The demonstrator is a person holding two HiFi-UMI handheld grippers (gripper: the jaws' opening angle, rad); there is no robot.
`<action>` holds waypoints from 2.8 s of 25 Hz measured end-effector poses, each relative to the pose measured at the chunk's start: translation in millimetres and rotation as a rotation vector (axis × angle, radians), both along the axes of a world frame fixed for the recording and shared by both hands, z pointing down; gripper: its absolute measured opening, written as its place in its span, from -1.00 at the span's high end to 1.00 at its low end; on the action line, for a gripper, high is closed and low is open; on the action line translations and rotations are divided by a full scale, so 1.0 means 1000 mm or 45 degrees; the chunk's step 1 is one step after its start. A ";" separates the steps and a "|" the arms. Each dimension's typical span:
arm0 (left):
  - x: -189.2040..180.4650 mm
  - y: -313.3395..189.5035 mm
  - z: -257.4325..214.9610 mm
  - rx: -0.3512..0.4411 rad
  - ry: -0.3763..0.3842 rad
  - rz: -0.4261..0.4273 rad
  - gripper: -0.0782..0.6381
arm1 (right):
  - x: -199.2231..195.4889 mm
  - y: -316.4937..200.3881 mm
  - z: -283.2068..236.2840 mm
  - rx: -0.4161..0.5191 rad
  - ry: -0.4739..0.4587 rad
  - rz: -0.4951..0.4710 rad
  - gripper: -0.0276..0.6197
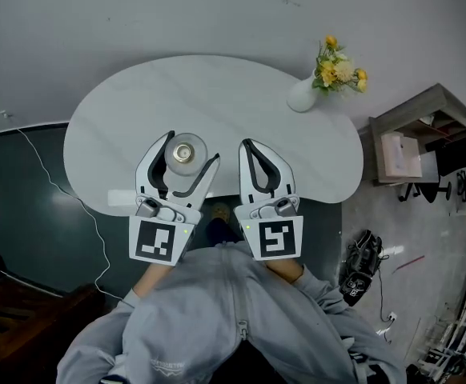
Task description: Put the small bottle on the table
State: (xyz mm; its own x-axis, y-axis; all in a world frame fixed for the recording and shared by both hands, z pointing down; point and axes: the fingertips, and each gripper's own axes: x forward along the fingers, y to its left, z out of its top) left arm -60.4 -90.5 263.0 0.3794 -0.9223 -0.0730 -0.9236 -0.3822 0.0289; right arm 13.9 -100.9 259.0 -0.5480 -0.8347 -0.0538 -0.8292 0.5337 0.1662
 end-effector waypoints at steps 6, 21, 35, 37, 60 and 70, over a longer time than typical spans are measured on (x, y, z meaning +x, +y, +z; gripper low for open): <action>0.000 -0.051 -0.001 -0.006 -0.016 -0.065 -0.15 | 0.004 -0.052 0.001 -0.008 -0.010 -0.035 0.83; 0.013 -0.113 0.015 -0.023 -0.047 -0.115 -0.15 | 0.016 -0.111 0.025 -0.042 -0.014 -0.109 0.83; 0.000 -0.160 0.028 -0.044 -0.045 -0.061 -0.15 | 0.000 -0.152 0.042 -0.069 -0.025 -0.069 0.83; -0.004 -0.166 0.032 -0.043 -0.048 -0.063 -0.15 | -0.005 -0.157 0.046 -0.068 -0.028 -0.070 0.83; -0.006 -0.183 0.138 -0.140 -0.094 0.002 -0.15 | -0.020 -0.180 0.136 -0.132 0.019 -0.075 0.83; -0.006 -0.177 0.187 -0.206 -0.108 0.016 -0.15 | -0.020 -0.180 0.182 -0.208 0.006 -0.047 0.83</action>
State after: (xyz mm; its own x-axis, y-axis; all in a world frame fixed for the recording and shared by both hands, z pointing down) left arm -66.8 -268.0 449.9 0.3897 -0.9145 0.1084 -0.9205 -0.3906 0.0134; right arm -5.8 -280.6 441.1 -0.5786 -0.8113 0.0834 -0.8078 0.5842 0.0785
